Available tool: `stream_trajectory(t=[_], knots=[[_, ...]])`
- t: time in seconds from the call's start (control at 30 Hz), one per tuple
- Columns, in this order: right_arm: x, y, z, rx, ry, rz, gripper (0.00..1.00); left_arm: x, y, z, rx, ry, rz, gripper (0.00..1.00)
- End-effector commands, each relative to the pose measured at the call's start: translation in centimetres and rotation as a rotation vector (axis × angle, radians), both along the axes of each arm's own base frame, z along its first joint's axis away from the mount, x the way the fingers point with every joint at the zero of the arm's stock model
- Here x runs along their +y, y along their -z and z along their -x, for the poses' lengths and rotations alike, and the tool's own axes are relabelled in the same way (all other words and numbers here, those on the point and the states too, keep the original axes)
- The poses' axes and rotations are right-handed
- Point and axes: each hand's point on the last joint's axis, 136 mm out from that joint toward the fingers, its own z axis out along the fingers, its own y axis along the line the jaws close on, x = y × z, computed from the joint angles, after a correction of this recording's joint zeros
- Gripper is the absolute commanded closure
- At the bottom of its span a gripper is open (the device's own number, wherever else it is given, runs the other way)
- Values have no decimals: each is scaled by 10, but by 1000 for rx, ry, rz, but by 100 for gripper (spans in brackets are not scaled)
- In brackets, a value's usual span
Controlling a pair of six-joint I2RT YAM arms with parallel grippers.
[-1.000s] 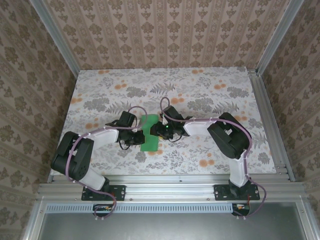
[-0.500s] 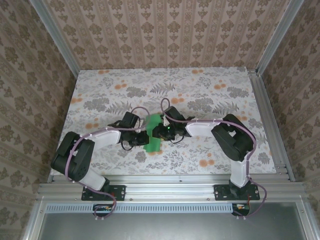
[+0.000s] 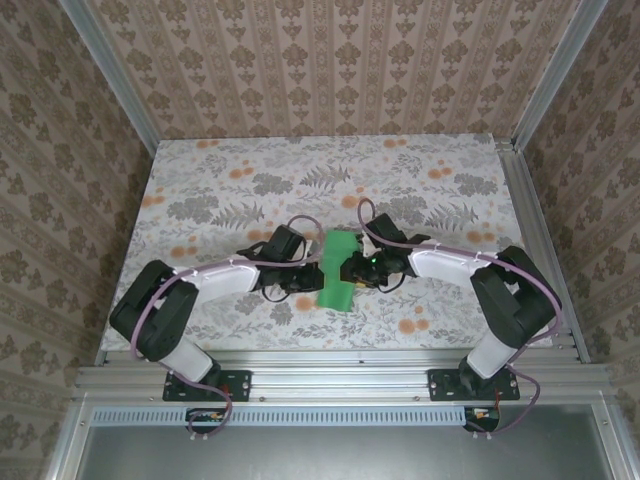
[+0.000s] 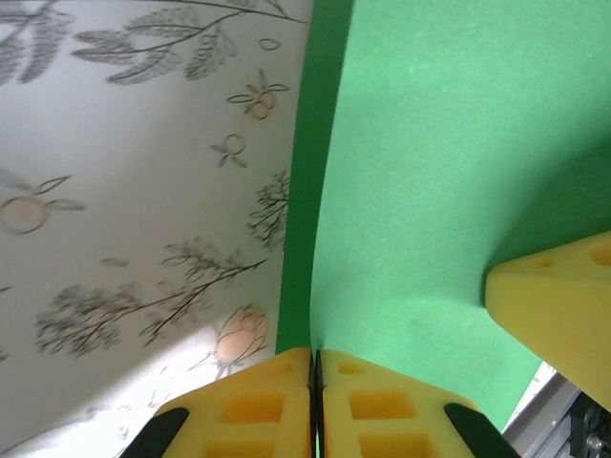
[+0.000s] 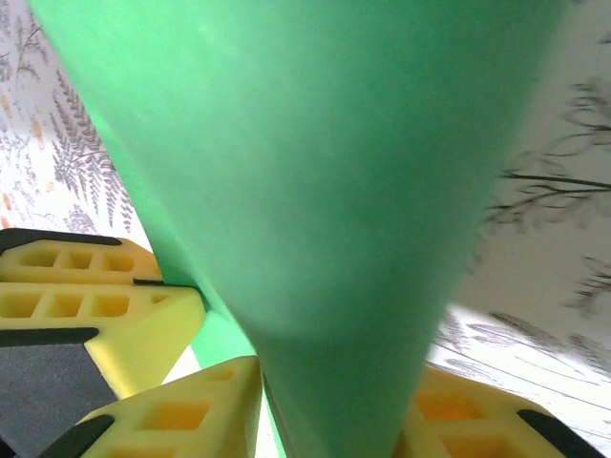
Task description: Fold a paper plane with a square sheet of paper (pick it up from the middle)
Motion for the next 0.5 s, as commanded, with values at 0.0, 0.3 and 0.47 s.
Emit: stream_trajectory(t=[0.0, 0.3, 0.47], knots=[[-17, 4, 8, 1, -9, 57, 62, -13, 1, -9, -4, -12, 14, 90], [-28, 6, -10, -36, 3, 105, 58, -27, 5, -20, -15, 31, -9, 90], [-37, 11, -18, -49, 7, 168, 54, -29, 11, -24, -12, 49, -29, 90]])
